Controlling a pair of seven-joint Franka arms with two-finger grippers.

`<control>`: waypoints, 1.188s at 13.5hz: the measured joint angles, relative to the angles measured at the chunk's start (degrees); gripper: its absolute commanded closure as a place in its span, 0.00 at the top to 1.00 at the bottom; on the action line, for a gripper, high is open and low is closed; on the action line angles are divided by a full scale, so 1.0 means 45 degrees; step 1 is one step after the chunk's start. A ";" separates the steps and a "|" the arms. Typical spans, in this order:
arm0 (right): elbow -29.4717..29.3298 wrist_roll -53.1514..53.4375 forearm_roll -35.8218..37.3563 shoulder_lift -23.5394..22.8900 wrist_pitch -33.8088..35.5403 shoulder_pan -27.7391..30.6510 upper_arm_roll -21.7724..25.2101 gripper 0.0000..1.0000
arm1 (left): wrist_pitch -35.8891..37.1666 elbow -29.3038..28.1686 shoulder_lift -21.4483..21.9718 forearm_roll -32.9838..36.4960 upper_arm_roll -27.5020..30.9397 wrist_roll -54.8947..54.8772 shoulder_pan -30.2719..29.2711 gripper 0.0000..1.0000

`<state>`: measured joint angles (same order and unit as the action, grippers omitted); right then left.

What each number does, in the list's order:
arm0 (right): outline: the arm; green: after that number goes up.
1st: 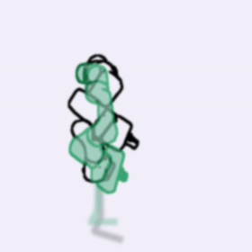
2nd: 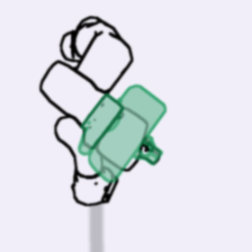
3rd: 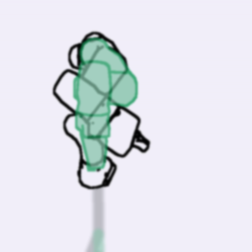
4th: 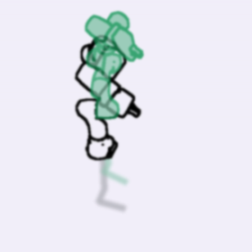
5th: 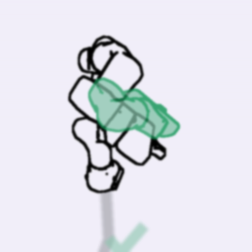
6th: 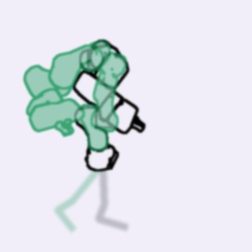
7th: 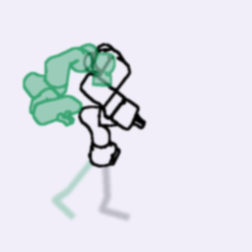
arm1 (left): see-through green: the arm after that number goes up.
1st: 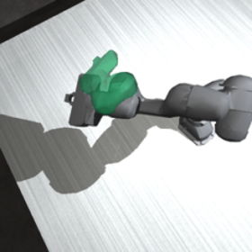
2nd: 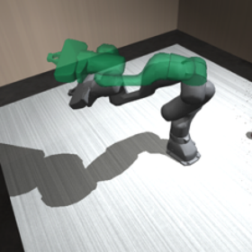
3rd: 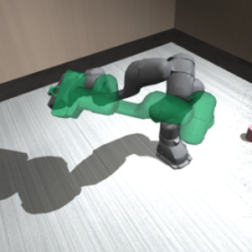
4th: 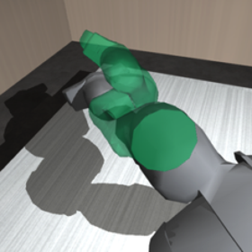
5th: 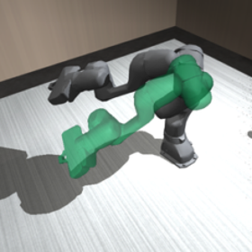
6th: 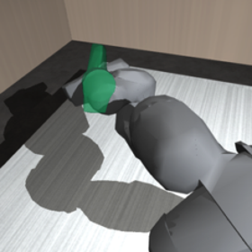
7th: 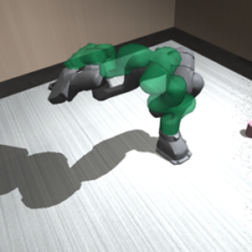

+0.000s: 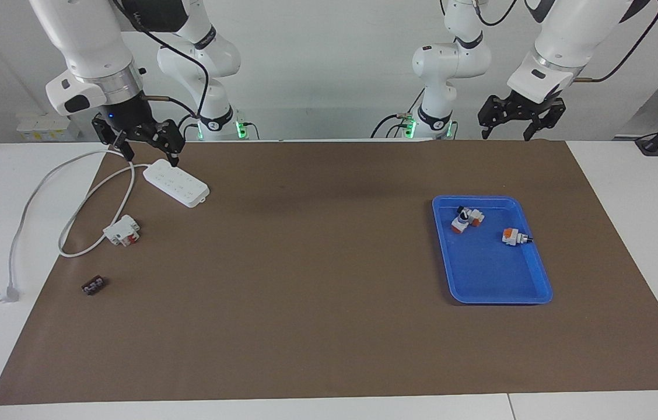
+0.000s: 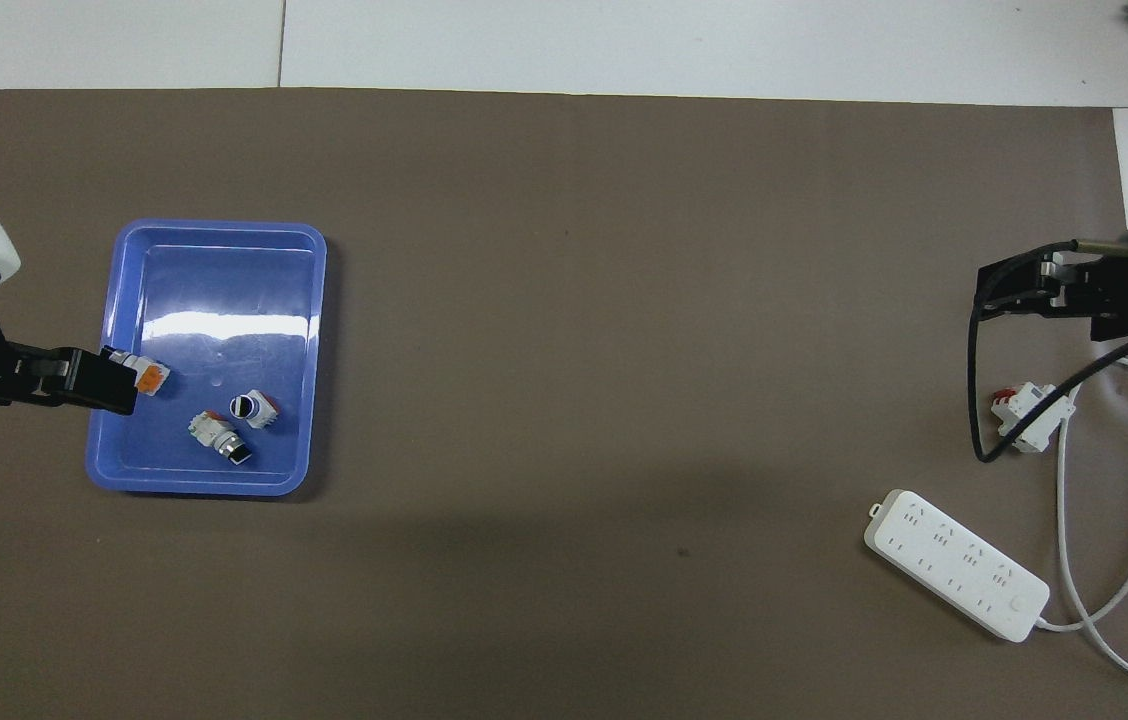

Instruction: Turn and place switch with both arms

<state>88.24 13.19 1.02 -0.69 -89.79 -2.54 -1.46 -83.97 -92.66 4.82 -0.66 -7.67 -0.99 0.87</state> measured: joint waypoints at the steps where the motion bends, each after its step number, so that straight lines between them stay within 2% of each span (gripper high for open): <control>1: 0.0001 -0.0120 0.0000 -0.0043 0.0001 -0.0001 -0.0005 1.00 | -0.0191 -0.0014 -0.0023 0.0002 0.0021 -0.0266 -0.0014 0.95; 16: 0.0003 -0.0239 0.0000 -0.0144 0.0029 -0.0004 -0.0019 1.00 | -0.1359 -0.0879 0.0029 0.0004 0.0045 -0.0574 -0.0070 0.95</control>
<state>88.26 12.11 1.02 -1.33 -89.66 -2.56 -1.54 -90.08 -96.61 4.95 -0.64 -7.47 -3.57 0.56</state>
